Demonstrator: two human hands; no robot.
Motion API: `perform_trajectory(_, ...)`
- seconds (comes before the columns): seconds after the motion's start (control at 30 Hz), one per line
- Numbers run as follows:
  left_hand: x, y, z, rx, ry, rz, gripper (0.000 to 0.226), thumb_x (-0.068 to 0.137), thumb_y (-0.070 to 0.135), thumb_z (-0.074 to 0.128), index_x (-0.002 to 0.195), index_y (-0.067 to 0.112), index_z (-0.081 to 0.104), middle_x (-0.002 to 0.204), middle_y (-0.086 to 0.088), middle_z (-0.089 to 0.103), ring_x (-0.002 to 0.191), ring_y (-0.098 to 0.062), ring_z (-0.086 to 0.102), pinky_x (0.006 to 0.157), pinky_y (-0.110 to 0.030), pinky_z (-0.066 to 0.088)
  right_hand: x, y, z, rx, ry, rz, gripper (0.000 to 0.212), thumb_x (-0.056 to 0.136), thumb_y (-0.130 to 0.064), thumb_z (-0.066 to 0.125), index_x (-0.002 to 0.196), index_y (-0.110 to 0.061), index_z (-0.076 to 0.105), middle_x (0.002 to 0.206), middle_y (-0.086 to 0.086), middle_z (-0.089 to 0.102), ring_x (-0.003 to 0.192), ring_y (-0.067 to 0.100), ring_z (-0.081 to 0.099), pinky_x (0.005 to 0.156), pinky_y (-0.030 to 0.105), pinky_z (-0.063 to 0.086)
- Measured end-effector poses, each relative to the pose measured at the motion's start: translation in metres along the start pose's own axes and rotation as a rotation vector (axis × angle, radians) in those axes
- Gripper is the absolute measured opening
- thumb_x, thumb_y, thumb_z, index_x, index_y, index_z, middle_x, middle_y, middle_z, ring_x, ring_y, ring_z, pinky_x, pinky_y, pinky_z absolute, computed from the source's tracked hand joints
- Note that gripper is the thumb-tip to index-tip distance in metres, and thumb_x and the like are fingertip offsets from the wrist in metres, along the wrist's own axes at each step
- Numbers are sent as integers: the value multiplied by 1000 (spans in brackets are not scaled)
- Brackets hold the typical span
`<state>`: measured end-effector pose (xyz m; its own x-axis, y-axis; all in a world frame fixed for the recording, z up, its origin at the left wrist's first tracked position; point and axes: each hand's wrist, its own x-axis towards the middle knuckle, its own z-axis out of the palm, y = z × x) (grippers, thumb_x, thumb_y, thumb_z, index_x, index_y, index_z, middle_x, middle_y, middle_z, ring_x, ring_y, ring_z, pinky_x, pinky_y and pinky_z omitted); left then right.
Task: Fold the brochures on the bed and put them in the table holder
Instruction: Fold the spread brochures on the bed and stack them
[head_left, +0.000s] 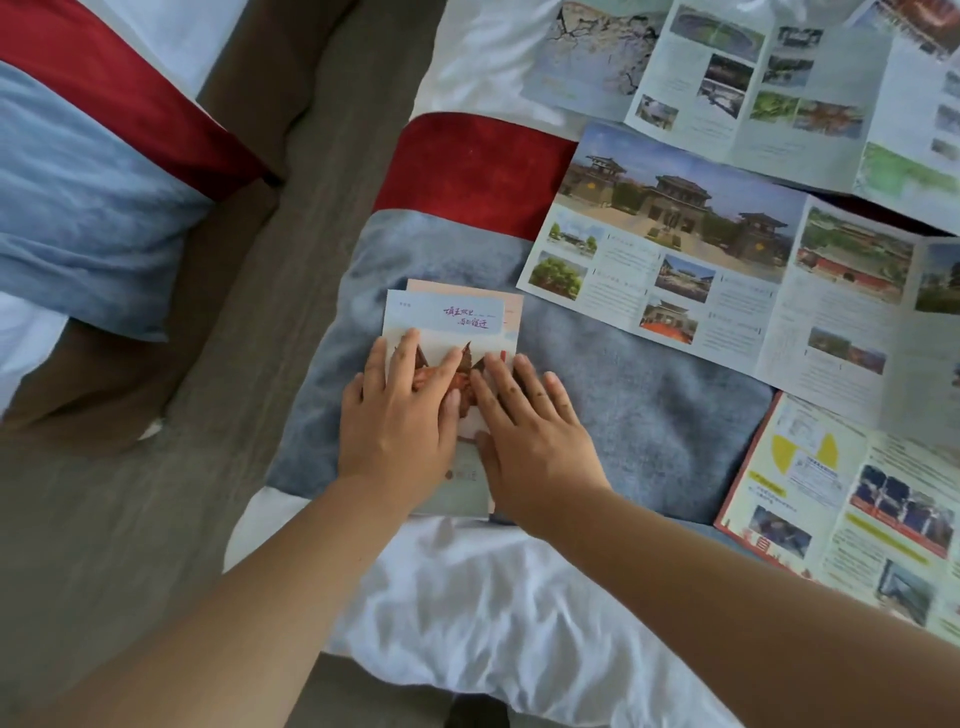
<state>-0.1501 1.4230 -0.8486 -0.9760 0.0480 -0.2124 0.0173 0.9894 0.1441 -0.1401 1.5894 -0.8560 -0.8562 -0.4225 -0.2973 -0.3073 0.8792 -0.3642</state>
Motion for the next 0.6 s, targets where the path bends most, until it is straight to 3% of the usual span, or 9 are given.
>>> perform_trajectory(0.2, -3, -11, -19, 34, -80, 197, 69, 85, 60, 52, 148, 34, 46, 159, -4, 37, 145, -30, 35, 111, -48, 37, 11, -6, -22, 94, 58, -2, 67, 104, -29, 50, 164, -21, 20, 173, 4, 2, 160, 23, -1, 127, 34, -9)
perform_trajectory(0.37, -1, -22, -33, 49, -197, 291, 101, 69, 80, 62, 151, 25, 43, 164, -5, 29, 151, -27, 30, 115, -46, 34, 21, -16, -22, 49, -179, 28, 106, 91, -47, 74, 165, -19, 4, 172, 1, -12, 159, 19, -11, 125, 34, -9)
perform_trajectory(0.5, 4, -22, -27, -16, -277, 266, 114, 65, 72, 79, 156, 19, 35, 167, -5, 15, 155, -24, 16, 121, -44, 30, 25, -17, -15, 3, -208, 59, 115, 88, -51, 76, 165, -16, -2, 172, 2, -14, 159, 20, -11, 126, 35, -6)
perform_trajectory(0.6, 4, -21, -21, -95, -272, 238, 116, 61, 64, 87, 155, 17, 38, 168, -4, 15, 154, -23, 20, 118, -45, 35, 26, -17, -9, -21, -192, 73, 115, 88, -48, 77, 164, -15, -2, 172, 3, -14, 159, 21, -11, 126, 35, -7)
